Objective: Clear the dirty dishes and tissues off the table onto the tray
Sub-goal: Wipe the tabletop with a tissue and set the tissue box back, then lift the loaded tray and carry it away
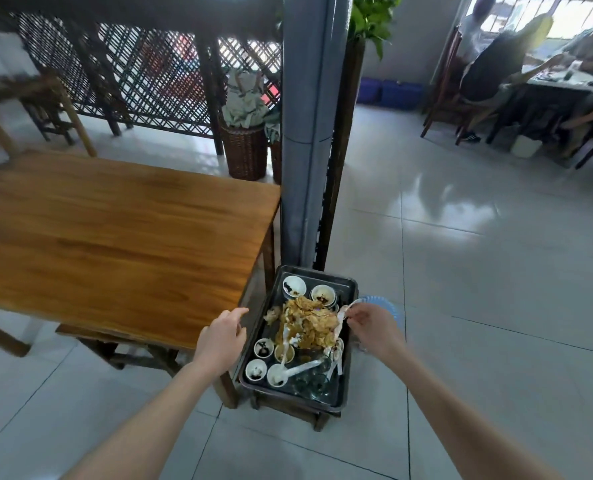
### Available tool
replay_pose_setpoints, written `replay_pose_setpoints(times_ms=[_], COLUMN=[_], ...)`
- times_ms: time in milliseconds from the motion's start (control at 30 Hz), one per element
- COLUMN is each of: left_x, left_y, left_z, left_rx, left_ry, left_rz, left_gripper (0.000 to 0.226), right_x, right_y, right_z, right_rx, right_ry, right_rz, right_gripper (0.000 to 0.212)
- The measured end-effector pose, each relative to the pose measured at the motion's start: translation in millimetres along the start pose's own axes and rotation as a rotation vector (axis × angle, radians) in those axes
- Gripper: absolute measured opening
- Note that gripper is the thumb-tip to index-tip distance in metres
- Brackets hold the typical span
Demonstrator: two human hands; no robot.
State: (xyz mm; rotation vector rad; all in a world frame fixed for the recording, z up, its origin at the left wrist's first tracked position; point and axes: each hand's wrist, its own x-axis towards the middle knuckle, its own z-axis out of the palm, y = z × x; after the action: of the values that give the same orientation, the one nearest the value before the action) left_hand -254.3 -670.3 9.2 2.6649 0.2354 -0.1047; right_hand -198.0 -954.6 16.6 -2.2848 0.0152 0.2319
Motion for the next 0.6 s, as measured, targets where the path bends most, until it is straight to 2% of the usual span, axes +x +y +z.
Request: replay_pose_setpoints(times_ms=[267, 400, 600], left_x=[-9, -17, -10], left_y=[96, 126, 126], left_z=[51, 67, 69], left_rx=[-0.006, -0.010, -0.046], left_ry=[0.061, 0.087, 0.176], left_rz=[-0.184, -0.268, -0.418], left_gripper=[0.040, 0.040, 0.040], right_x=[26, 48, 105], right_y=[70, 85, 77], right_z=[-97, -115, -104], right_rx=[-0.026, -0.073, -0.082], right_ry=[-0.062, -0.146, -0.277], right_rz=[-0.104, -0.192, -0.272], right_gripper=[0.020, 0.035, 0.020])
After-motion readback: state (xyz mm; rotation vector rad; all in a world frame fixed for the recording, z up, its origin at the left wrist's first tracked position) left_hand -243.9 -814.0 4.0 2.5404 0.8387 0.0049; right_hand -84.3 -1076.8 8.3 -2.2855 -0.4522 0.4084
